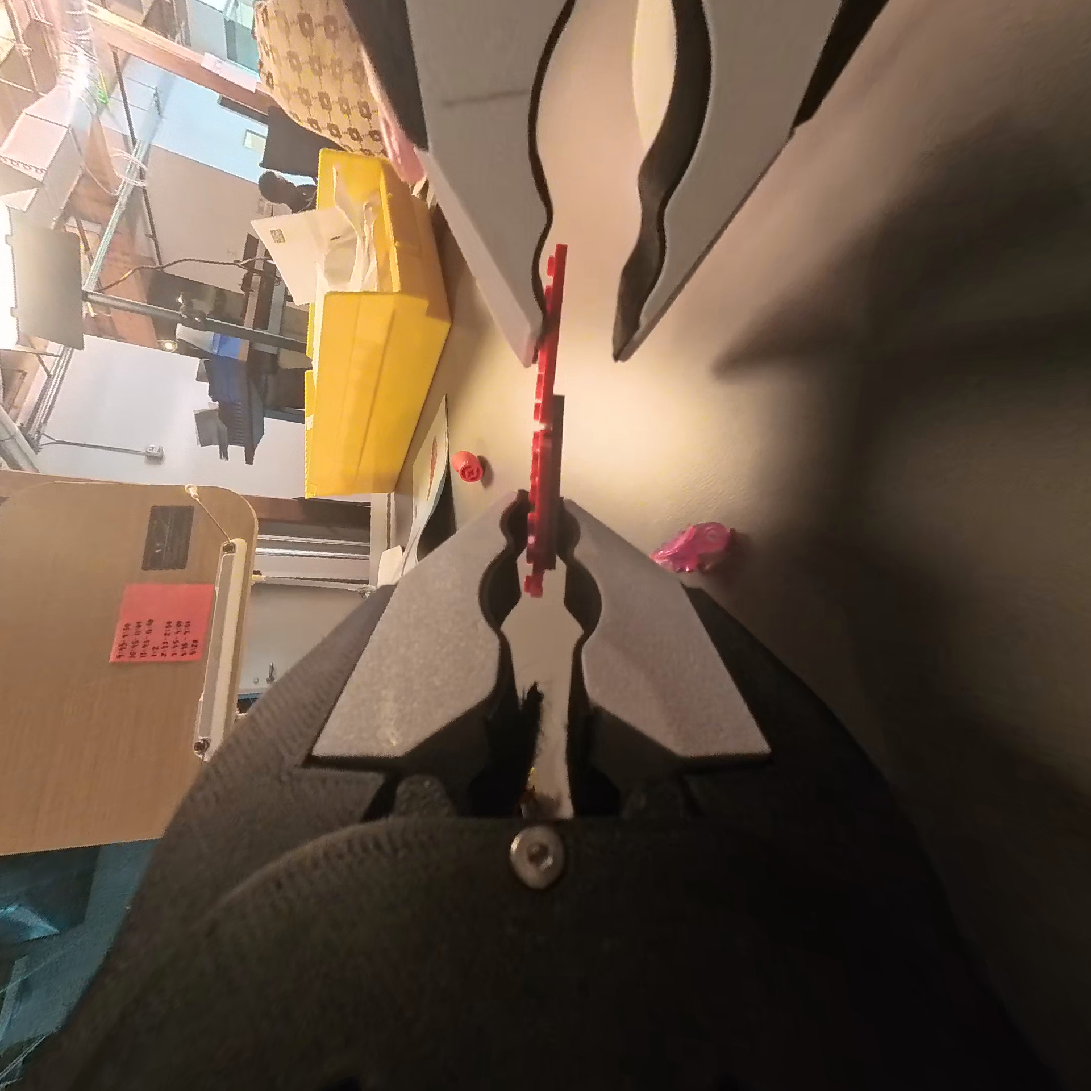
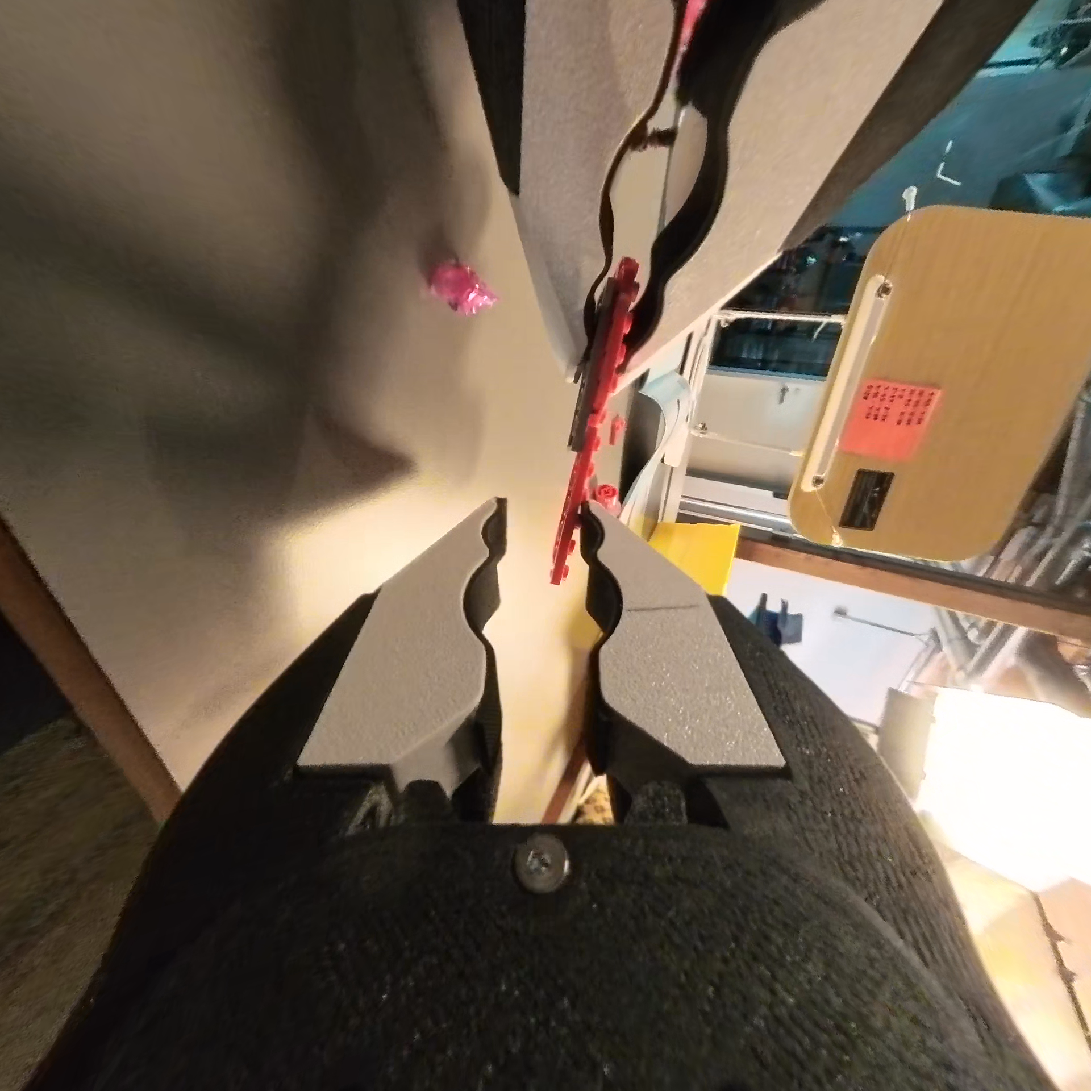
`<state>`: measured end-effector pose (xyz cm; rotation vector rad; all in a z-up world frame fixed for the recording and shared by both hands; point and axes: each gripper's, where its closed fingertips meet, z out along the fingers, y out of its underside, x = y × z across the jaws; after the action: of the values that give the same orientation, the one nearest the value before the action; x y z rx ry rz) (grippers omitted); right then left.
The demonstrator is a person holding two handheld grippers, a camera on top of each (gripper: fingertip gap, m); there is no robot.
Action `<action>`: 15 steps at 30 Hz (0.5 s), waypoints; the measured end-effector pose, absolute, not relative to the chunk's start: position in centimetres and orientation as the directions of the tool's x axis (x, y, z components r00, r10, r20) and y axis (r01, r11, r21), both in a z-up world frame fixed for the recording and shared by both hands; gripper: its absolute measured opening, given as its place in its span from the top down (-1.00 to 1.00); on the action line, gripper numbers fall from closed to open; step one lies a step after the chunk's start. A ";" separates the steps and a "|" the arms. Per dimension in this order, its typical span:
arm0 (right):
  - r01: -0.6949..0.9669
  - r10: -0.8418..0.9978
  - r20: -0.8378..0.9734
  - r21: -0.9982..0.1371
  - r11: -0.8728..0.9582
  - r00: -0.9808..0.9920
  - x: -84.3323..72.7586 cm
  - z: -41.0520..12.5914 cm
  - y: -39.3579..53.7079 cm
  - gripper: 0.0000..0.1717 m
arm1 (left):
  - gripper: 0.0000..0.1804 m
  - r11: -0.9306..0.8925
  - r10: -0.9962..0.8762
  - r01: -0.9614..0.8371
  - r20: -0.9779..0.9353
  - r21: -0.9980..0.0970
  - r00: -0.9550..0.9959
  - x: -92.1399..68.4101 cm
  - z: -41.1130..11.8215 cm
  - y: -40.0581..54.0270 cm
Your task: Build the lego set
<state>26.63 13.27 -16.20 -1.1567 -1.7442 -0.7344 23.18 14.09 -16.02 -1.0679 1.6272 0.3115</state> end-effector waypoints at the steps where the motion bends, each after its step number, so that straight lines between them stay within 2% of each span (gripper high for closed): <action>1: 0.923 0.400 0.903 -0.012 0.385 -0.155 26.6 -16.2 13.3 0.74 | 0.93 0.556 -0.477 -0.768 -0.879 -0.318 0.019 23.2 -16.0 14.1; 4: 0.924 0.435 0.894 -0.068 0.376 -0.111 26.5 -16.3 13.3 0.72 | 0.93 0.553 -0.476 -0.772 -0.879 -0.315 0.018 23.1 -16.1 14.2; 8: 0.902 0.499 0.866 -0.222 0.371 0.008 25.9 -15.7 13.2 0.76 | 0.93 0.566 -0.489 -0.752 -0.872 -0.339 0.025 23.4 -15.9 13.8; 10: 0.886 0.448 0.894 -0.194 0.422 -0.018 25.4 -14.9 13.0 0.98 | 0.93 0.578 -0.482 -0.746 -0.876 -0.331 0.016 23.6 -15.8 13.5; 15: 0.883 0.358 0.925 -0.062 0.465 -0.124 25.3 -15.0 13.0 0.98 | 0.93 0.574 -0.495 -0.741 -0.868 -0.349 0.025 23.6 -15.9 13.5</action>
<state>25.34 13.01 -15.05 -1.0755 -1.7007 -0.6479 23.58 13.48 -15.95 -1.0576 1.6264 0.2596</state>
